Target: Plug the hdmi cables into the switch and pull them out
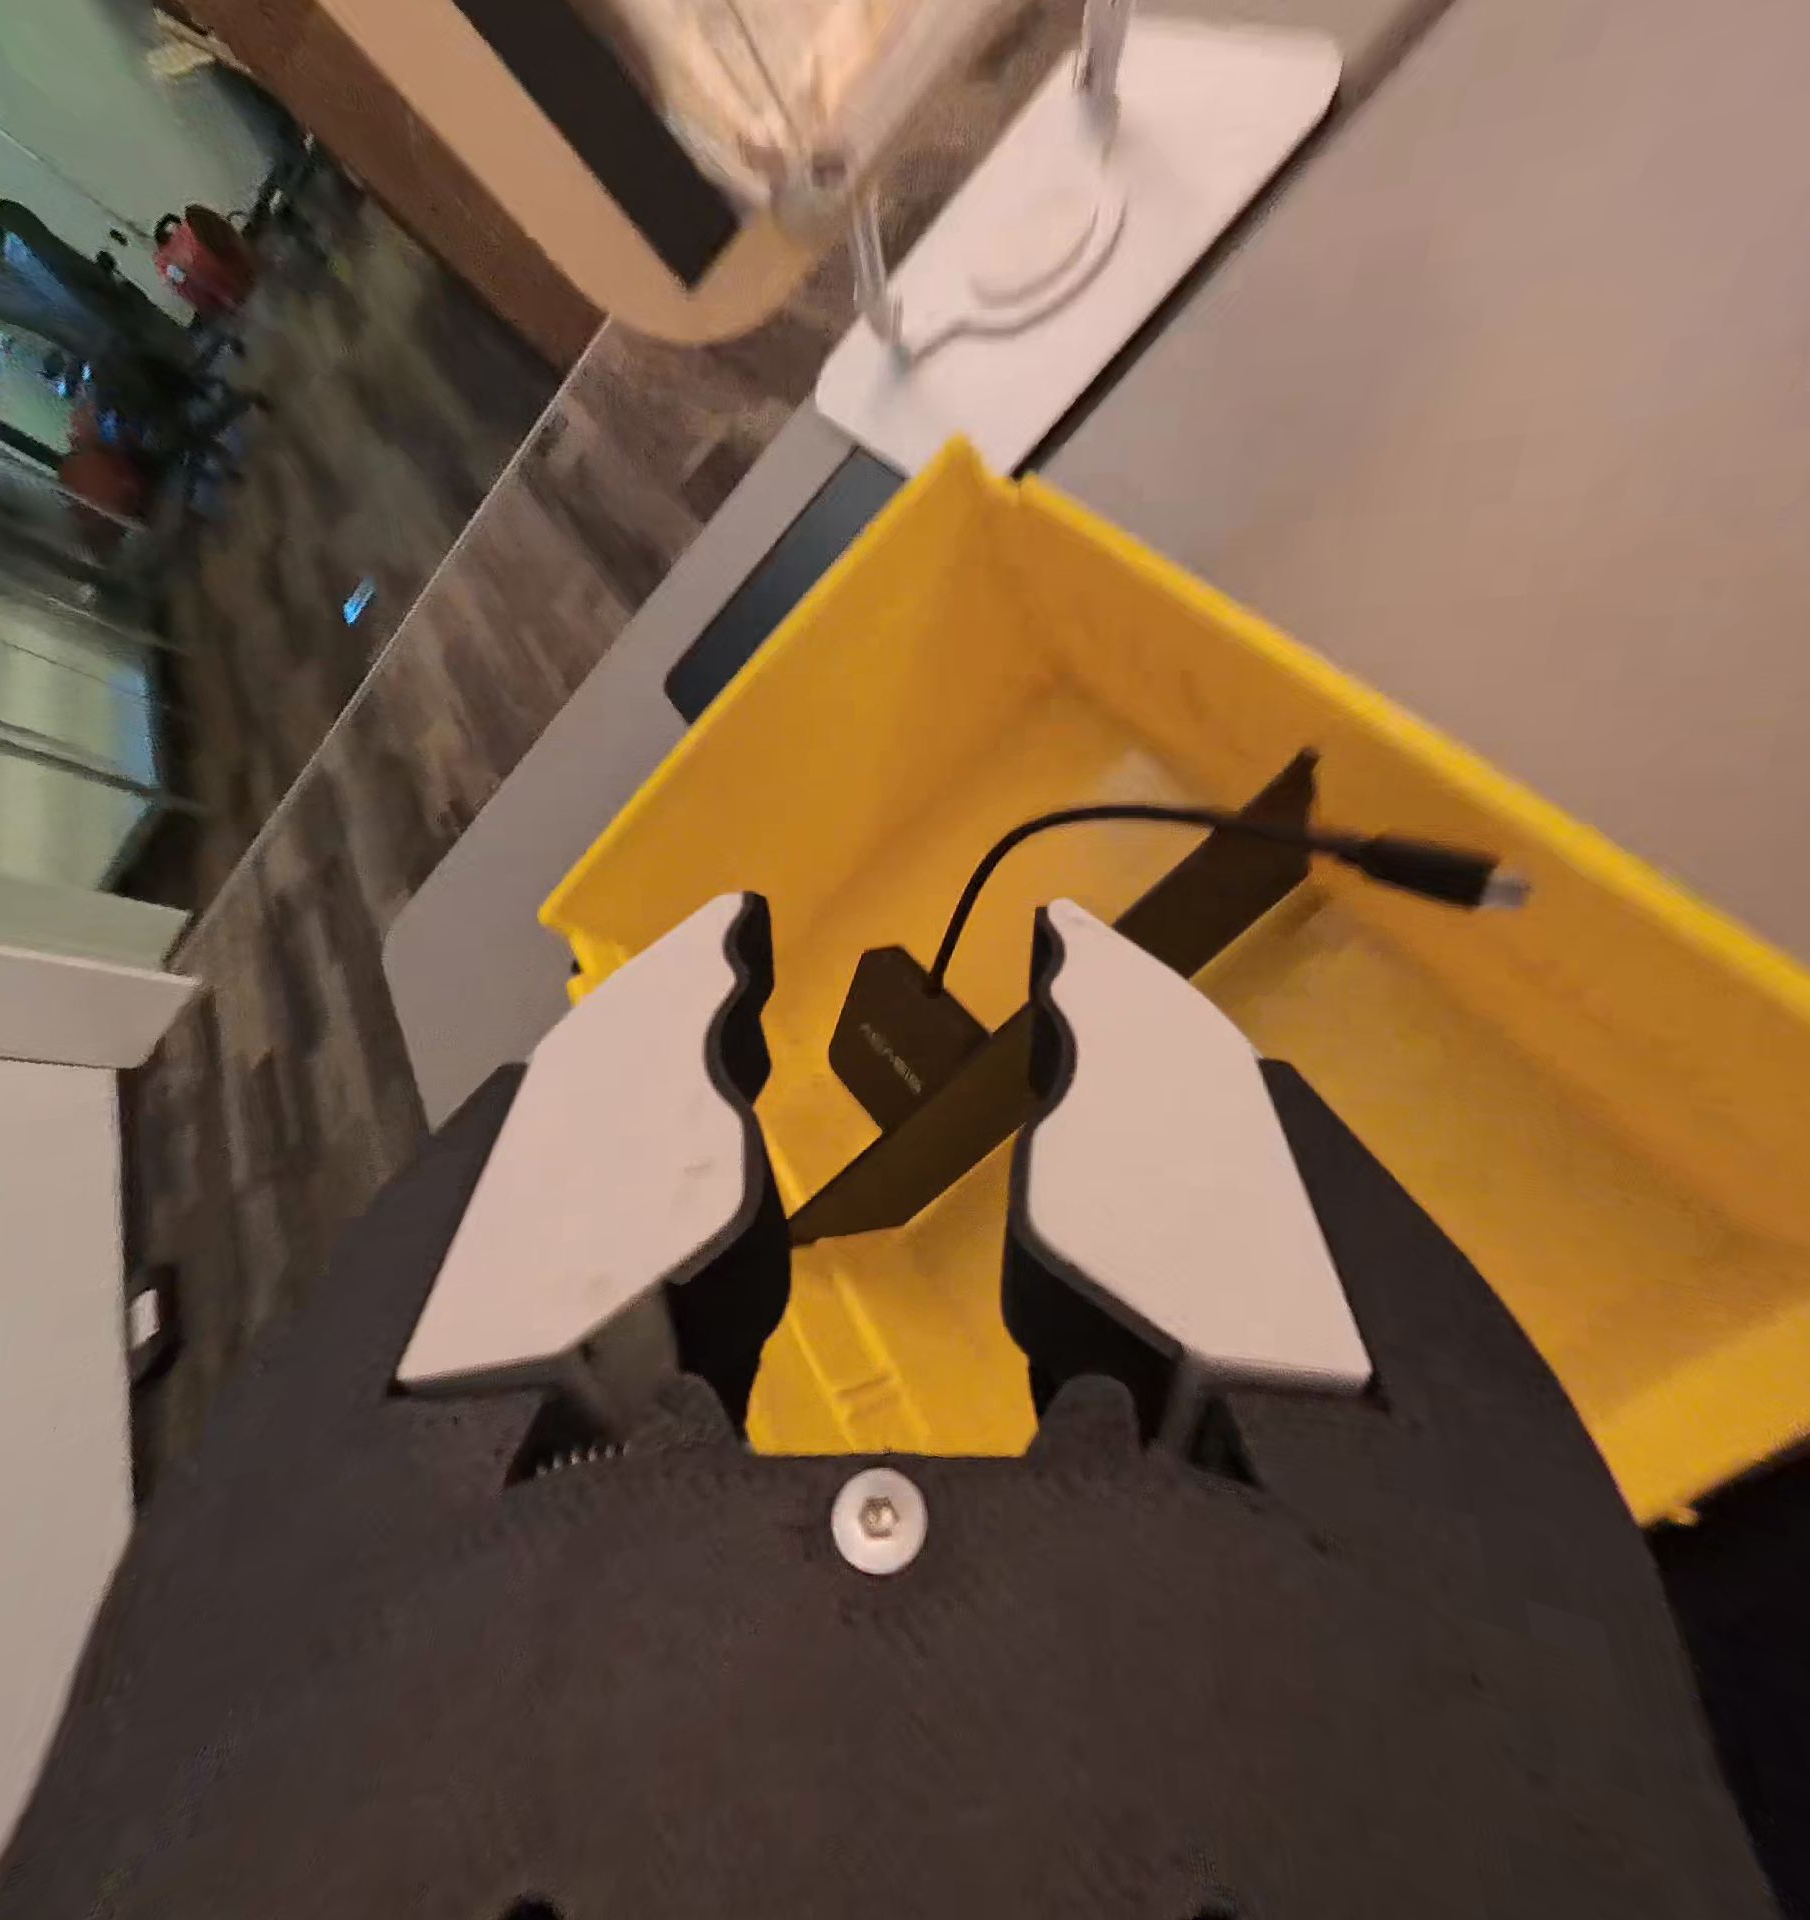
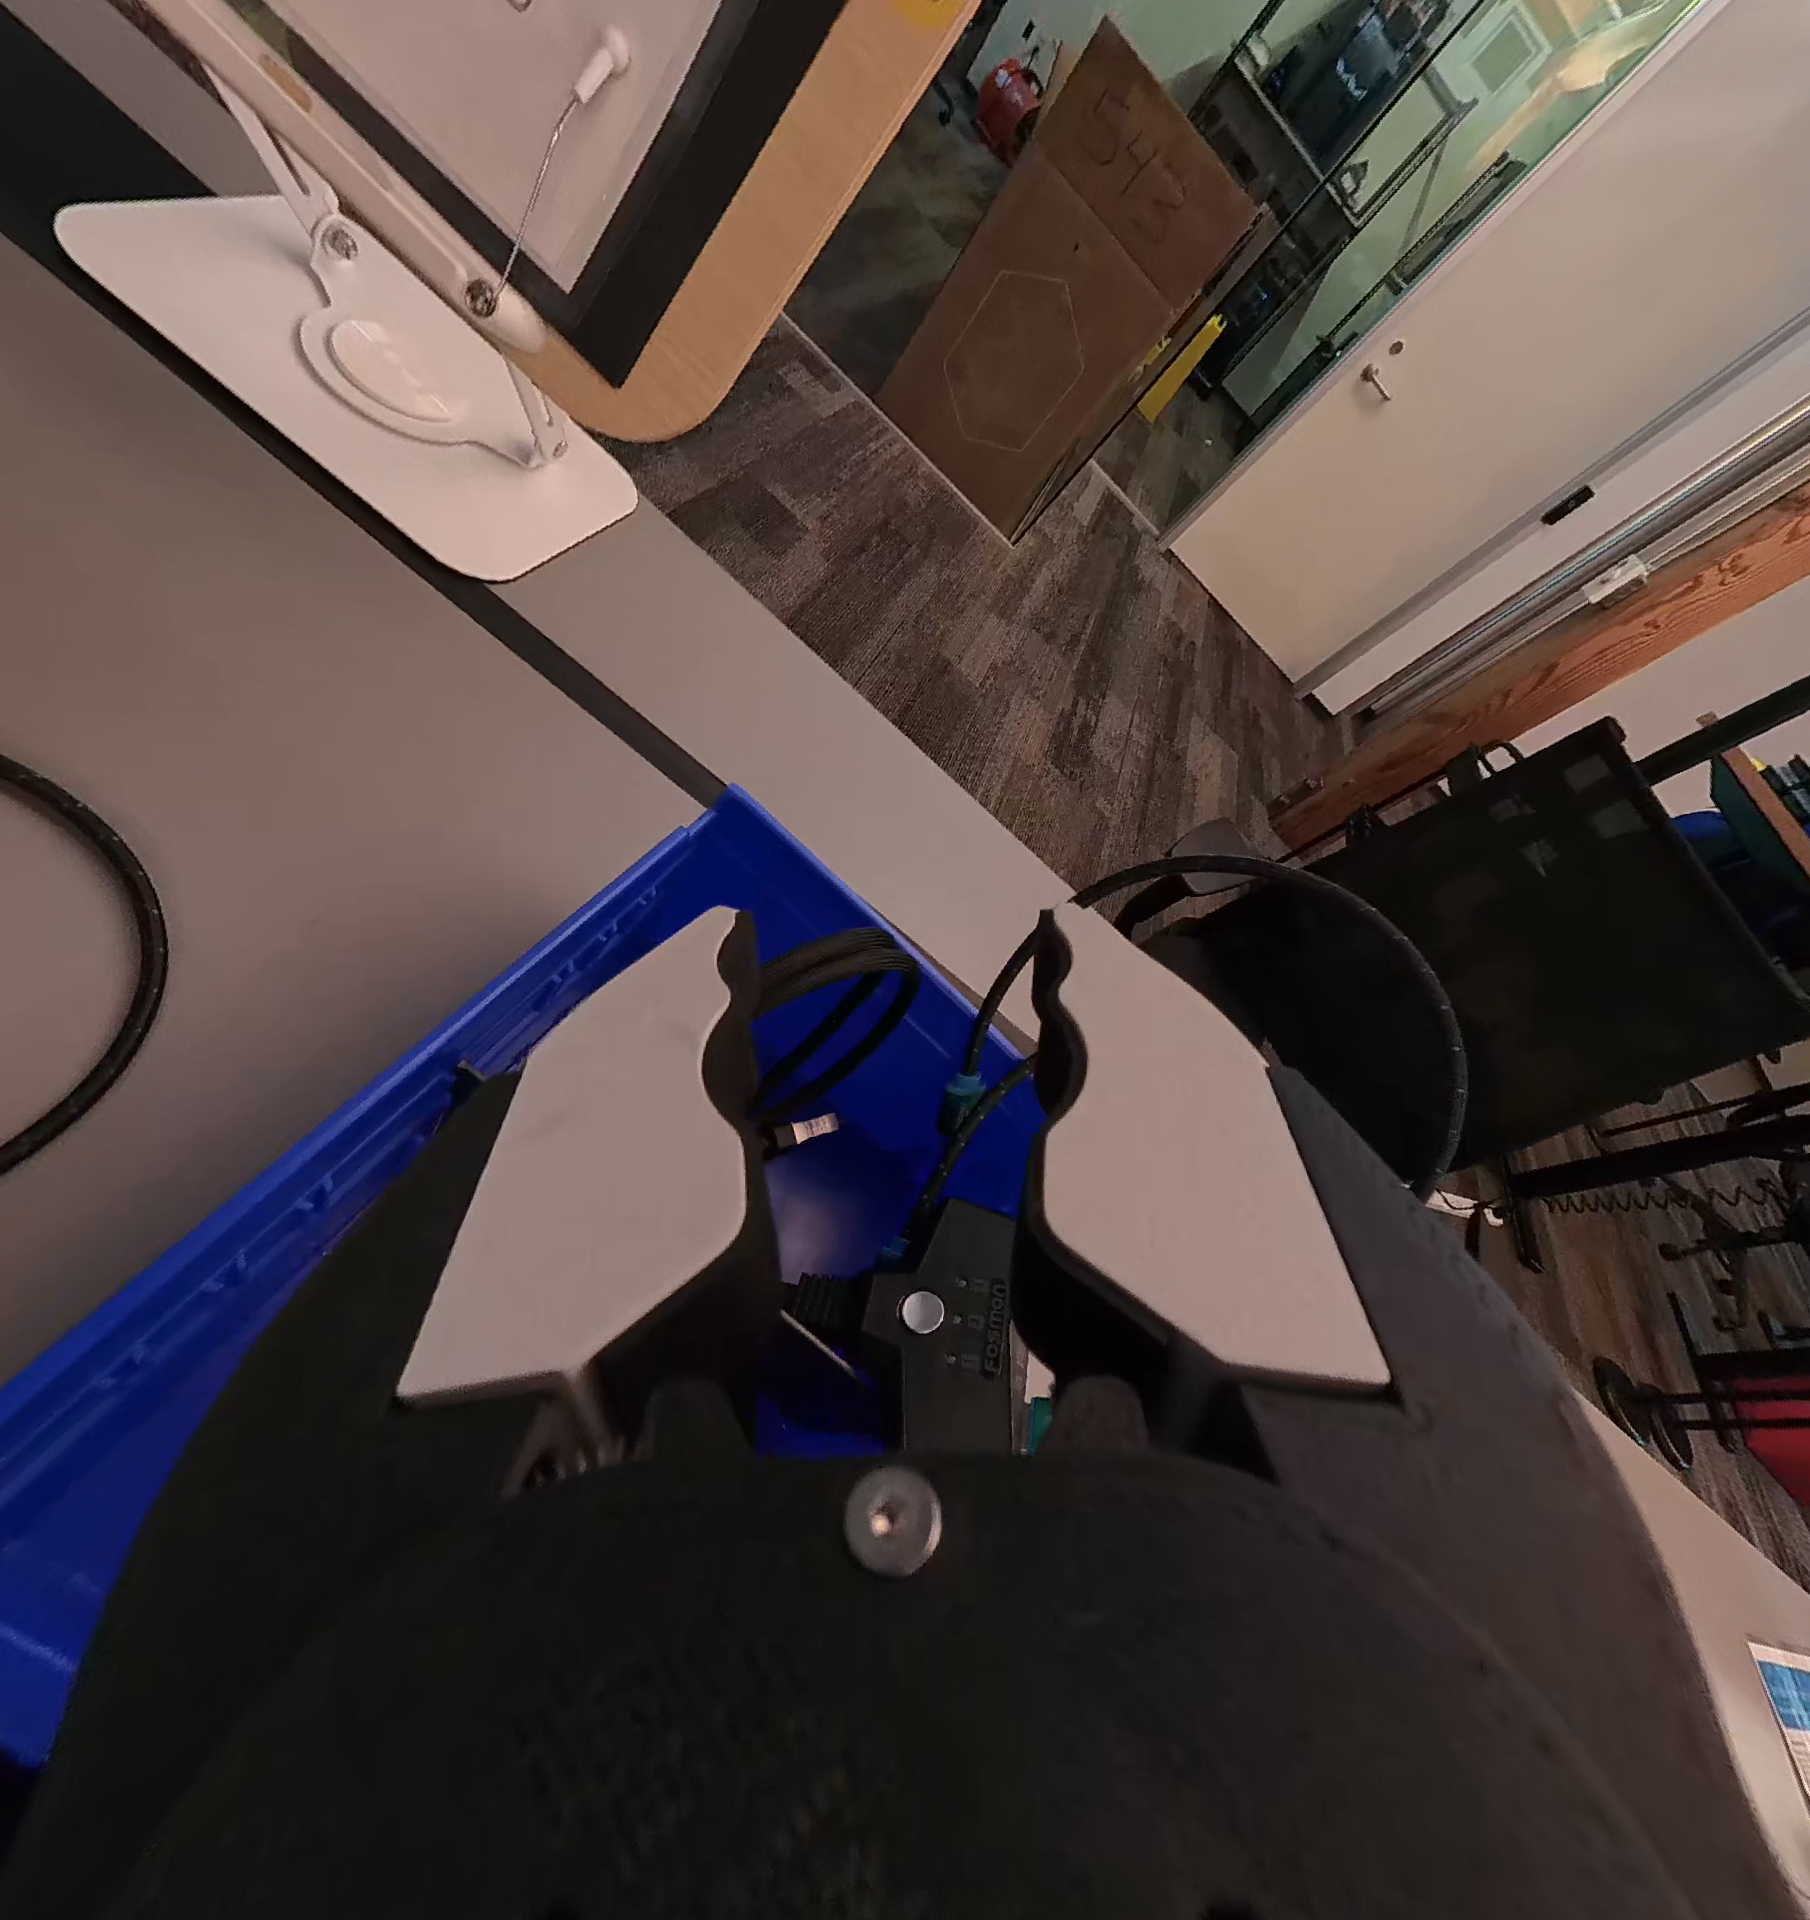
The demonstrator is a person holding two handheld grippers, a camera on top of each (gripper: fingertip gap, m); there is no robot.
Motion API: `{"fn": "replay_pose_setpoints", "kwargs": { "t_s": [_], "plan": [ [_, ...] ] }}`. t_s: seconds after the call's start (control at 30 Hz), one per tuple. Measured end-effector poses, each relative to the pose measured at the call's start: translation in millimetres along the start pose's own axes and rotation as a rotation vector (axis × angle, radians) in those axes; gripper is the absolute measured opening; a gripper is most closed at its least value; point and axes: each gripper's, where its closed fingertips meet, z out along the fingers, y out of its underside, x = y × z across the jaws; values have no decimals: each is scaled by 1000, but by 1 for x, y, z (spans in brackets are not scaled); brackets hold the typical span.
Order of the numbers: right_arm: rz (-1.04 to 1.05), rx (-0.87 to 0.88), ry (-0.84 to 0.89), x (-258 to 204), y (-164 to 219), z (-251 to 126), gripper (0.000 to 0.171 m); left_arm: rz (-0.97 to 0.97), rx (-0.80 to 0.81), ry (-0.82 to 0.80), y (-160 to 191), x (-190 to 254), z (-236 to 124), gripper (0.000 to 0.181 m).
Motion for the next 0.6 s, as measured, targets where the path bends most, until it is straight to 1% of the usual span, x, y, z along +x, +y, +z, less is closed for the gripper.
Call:
{"fn": "replay_pose_setpoints", "kwargs": {
  "t_s": [0.03, 0.07, 0.13, 0.17, 0.27, 0.37, 0.4, 0.6],
  "plan": [
    [-1, -3, -3, -1, 1, 1, 52, 27, -21, 11, 9, 3, 7, 47],
    [-1, -5, -4, -1, 1, 1, 52, 38, -13, 59, 12, 12, 13, 46],
    [4, -11, -8, -1, 4, 2, 52, 10, 39, 150, 4, 28, 24, 46],
    [5, -15, -11, 0, 5, 2, 53, -11, 32, 199, 3, 36, 28, 46],
    [17, -21, -19, 1, 10, 2, 52, 42, -64, 240, 16, 49, 38, 51],
    [31, -21, -29, 3, 13, 2, 52, 68, -108, 305, 25, 62, 43, 55],
    [34, -22, -32, 3, 13, 2, 52, 90, -114, 298, 27, 64, 46, 56],
    [34, -26, -49, 0, 15, 3, 52, 239, -146, 227, 26, 76, 70, 80]
  ]
}}
